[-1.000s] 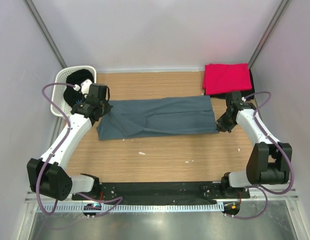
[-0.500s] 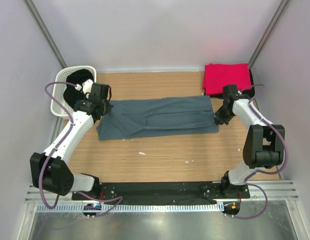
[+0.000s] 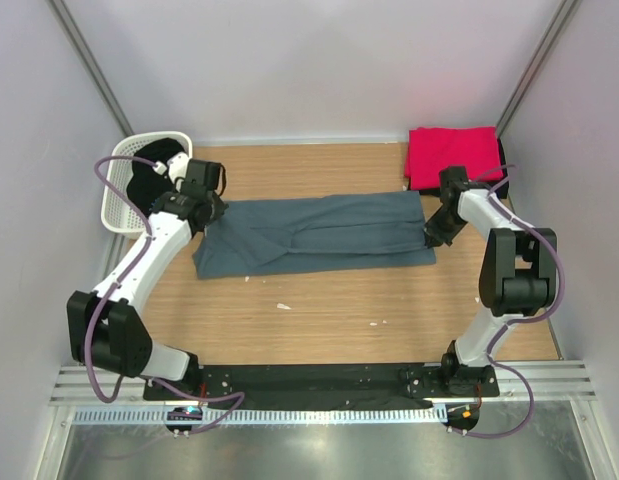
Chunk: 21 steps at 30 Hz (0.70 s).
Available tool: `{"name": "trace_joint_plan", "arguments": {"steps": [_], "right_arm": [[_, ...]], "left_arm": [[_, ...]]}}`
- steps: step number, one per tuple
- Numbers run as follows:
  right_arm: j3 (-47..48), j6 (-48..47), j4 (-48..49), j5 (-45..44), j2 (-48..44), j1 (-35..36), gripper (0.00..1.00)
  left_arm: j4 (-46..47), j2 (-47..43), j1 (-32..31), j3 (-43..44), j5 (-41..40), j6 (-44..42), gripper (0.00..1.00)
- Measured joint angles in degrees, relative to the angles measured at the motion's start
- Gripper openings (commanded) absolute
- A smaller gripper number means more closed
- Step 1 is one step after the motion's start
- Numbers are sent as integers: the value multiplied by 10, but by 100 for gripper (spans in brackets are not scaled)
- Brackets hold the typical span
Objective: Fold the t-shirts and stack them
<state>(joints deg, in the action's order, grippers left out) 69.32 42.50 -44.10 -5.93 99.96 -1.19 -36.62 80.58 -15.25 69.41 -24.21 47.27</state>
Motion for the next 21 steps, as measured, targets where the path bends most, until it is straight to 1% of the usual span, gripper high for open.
{"name": "trace_joint_plan", "arguments": {"steps": [5,12,21], "right_arm": [[19,-3,2,1,21,0,1],[21,-3,3,2,26,0,1],[25,-1,5,1,28,0,2]], "left_arm": [[5,32,0,19,-3,-8,0],[9,75,0,28,-4,-17,0],[12,97,1,50,-10,-27,0]]}}
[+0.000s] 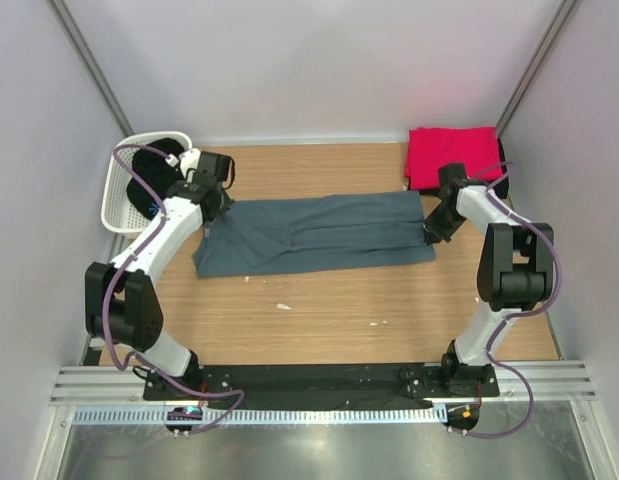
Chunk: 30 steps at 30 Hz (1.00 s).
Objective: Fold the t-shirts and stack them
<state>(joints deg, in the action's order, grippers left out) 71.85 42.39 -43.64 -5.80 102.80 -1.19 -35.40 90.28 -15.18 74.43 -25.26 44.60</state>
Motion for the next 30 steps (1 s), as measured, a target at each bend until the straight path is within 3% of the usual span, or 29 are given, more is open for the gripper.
{"name": "trace_joint_plan", "arguments": {"steps": [3,4,11,30], "right_arm": [[12,0,-1,0,9,0,15],[16,1,-1,0,12,0,31],[22,-3,11,0,7,0,57],[6,-31,54,4,-94,0,59]], "left_arm": [[0,0,1,2,-2,-1,0],[0,1,1,3,-2,-1,0],[0,21,4,14,0,-5,0],[-7,148,5,136,3,4,0]]}}
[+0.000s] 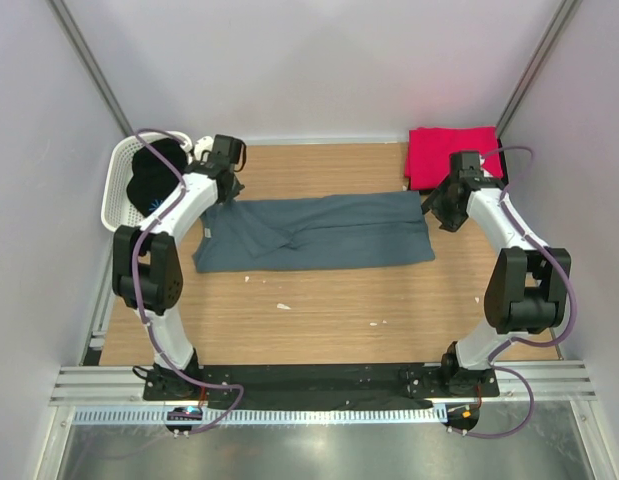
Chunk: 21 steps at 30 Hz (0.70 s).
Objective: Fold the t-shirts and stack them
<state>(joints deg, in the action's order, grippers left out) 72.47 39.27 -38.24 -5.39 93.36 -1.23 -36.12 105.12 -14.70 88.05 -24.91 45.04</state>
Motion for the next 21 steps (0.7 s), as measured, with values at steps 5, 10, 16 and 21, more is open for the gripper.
{"name": "trace_joint_plan", "arguments": {"steps": [5,10,16,21], "right_arm": [[-5,-9,3,2,0,0,59],[-12,-19,13,13,0,4,59],[-28,-20,33,18,-1,34,59],[-34,-32,49,23,-10,77,59]], "left_arm": [[-14,24,0,2,-5,9,0],[-14,31,1,2,-7,9,0],[-10,43,1,4,-22,0,0],[-10,47,1,10,-32,-5,0]]}}
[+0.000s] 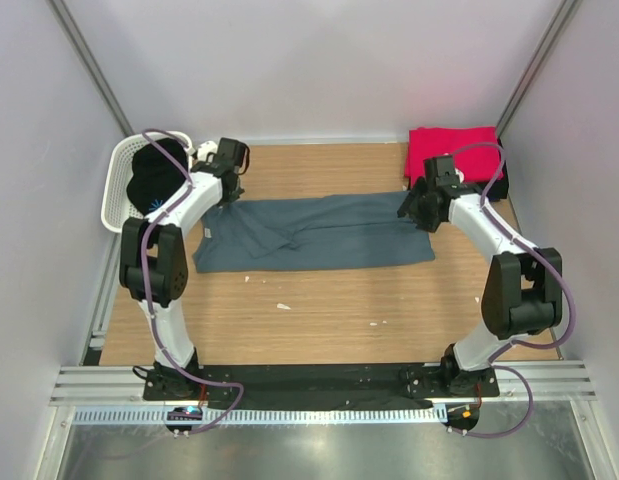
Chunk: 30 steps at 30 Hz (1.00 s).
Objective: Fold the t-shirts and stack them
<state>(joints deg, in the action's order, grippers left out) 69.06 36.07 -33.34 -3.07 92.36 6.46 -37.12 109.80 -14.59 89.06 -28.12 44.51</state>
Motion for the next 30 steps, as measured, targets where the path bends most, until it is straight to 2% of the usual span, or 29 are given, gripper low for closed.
{"name": "trace_joint_plan", "arguments": {"steps": [4,6,8,9,10,12,15,17,18,21,29,30], "right_arm": [[0,-12,23,17,-2,29,59],[0,-23,33,30,-2,45,60],[4,-39,41,39,0,64,61],[9,-47,45,41,3,76,60],[15,-58,50,43,6,93,63],[30,-82,62,42,14,135,68],[51,-129,86,38,23,210,74],[62,-165,107,35,28,258,74],[67,-181,117,33,32,282,70],[89,-220,141,27,56,339,67],[190,-304,180,-15,212,448,61],[205,-309,179,-19,232,457,56]], "left_arm": [[3,7,0,5,1,-3,0],[6,14,0,8,1,-5,6],[7,22,0,12,1,-13,25],[6,26,0,15,1,-18,53],[5,30,0,20,1,-27,68],[2,33,1,32,5,-38,86],[-9,34,7,72,15,-57,100],[-11,27,17,96,28,-67,100],[-13,15,25,98,38,-74,100],[-26,-44,49,81,59,-78,100],[-33,-306,122,-88,123,-61,100],[-32,-334,131,-120,133,-58,100]]}}
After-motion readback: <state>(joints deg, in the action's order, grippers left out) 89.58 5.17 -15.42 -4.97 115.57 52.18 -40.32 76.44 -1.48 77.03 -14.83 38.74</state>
